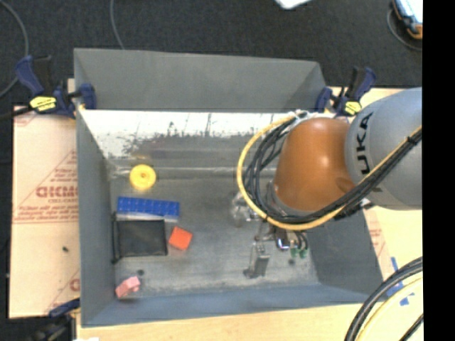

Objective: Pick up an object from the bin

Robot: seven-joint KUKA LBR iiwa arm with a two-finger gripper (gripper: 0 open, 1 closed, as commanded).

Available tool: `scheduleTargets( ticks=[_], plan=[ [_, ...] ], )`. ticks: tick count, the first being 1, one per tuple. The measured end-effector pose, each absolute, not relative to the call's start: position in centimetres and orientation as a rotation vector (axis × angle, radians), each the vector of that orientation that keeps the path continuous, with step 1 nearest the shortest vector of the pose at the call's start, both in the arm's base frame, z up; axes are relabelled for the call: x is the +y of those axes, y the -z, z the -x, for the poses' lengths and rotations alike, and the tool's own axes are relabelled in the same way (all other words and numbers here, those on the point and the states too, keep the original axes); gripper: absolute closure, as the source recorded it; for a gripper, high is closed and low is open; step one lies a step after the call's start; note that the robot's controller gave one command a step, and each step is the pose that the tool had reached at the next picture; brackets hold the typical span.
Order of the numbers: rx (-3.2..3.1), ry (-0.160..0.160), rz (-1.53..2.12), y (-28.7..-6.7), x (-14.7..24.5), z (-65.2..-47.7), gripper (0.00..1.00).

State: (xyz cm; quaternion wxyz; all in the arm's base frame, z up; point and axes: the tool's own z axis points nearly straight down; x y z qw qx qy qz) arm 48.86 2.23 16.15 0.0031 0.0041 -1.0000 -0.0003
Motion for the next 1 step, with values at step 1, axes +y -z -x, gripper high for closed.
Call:
scheduleTargets(
  ticks=[1],
  plan=[
    [-3.144,0.001,-0.012,-16.57,2.24,-49.05,0.00]
  ],
)
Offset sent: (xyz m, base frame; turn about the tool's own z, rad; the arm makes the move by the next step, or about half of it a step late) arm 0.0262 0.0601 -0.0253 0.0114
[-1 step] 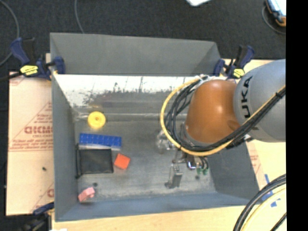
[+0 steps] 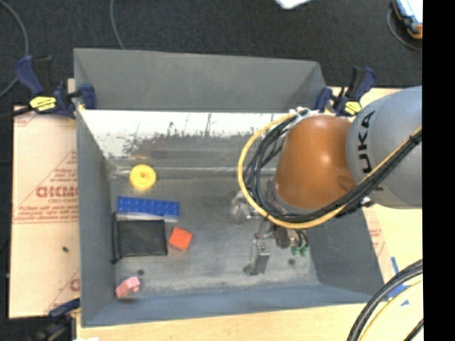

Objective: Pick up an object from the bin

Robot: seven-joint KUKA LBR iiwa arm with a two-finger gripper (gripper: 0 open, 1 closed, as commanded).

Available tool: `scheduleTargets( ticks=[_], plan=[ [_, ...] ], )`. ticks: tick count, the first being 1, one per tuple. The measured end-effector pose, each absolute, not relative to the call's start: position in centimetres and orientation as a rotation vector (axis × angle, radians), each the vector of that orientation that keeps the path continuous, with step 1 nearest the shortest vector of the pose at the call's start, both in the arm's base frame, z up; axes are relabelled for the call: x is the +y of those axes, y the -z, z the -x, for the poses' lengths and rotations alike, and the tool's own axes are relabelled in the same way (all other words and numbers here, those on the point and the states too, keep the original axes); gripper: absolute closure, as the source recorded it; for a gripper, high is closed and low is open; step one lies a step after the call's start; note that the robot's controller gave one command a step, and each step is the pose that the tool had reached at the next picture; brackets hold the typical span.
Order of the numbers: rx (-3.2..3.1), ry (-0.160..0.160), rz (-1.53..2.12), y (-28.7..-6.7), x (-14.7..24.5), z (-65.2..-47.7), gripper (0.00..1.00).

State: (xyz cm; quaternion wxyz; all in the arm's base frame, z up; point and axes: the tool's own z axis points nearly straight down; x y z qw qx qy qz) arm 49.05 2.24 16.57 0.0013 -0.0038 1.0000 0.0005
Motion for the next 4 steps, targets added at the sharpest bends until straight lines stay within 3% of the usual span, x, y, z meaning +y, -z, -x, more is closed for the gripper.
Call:
scheduleTargets(
  ticks=[1,2,3,4],
  plan=[
    [3.142,-0.005,0.002,-13.5,8.4,-51.7,0.00],
    [3.139,-0.002,-0.116,-9.9,8.9,-51.5,0.00],
    [3.114,-0.005,0.376,-8.2,13.5,-55.2,0.00],
    [3.118,-0.010,-0.028,-7.8,12.7,-64.0,1.00]
  ],
)
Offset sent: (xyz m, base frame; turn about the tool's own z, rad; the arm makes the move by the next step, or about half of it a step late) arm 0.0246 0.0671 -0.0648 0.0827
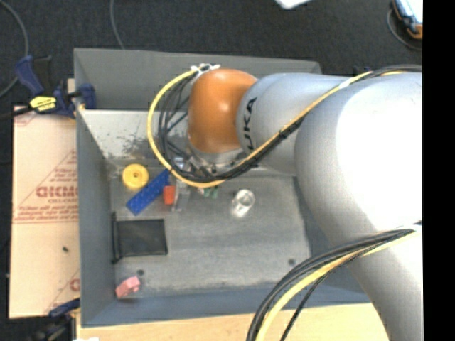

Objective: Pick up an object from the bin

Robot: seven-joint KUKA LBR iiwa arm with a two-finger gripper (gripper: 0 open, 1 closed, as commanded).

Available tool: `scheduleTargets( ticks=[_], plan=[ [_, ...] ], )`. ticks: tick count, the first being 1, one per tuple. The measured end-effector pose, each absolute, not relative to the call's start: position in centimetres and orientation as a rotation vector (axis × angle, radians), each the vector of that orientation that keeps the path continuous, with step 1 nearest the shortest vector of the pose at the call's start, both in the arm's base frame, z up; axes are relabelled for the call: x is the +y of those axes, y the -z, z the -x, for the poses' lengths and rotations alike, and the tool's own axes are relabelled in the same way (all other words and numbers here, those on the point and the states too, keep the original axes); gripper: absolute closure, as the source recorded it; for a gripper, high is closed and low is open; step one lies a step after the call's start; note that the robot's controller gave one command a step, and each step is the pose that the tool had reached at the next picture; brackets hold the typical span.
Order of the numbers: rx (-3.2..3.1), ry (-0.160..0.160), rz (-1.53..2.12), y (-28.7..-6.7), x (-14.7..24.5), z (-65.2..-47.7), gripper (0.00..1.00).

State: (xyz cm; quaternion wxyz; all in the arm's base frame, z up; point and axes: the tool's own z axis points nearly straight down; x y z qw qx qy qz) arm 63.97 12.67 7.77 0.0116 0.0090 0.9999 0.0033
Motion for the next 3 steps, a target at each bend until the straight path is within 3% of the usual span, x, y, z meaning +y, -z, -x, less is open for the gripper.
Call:
scheduleTargets(
  ticks=[1,2,3],
  plan=[
    [3.118,-0.010,-0.027,-7.8,12.7,-64.0,1.00],
    [3.123,-0.010,-0.053,-16.2,13.5,-63.9,1.00],
    [3.107,-0.008,0.042,-22.7,11.6,-64.7,1.00]
  ],
)
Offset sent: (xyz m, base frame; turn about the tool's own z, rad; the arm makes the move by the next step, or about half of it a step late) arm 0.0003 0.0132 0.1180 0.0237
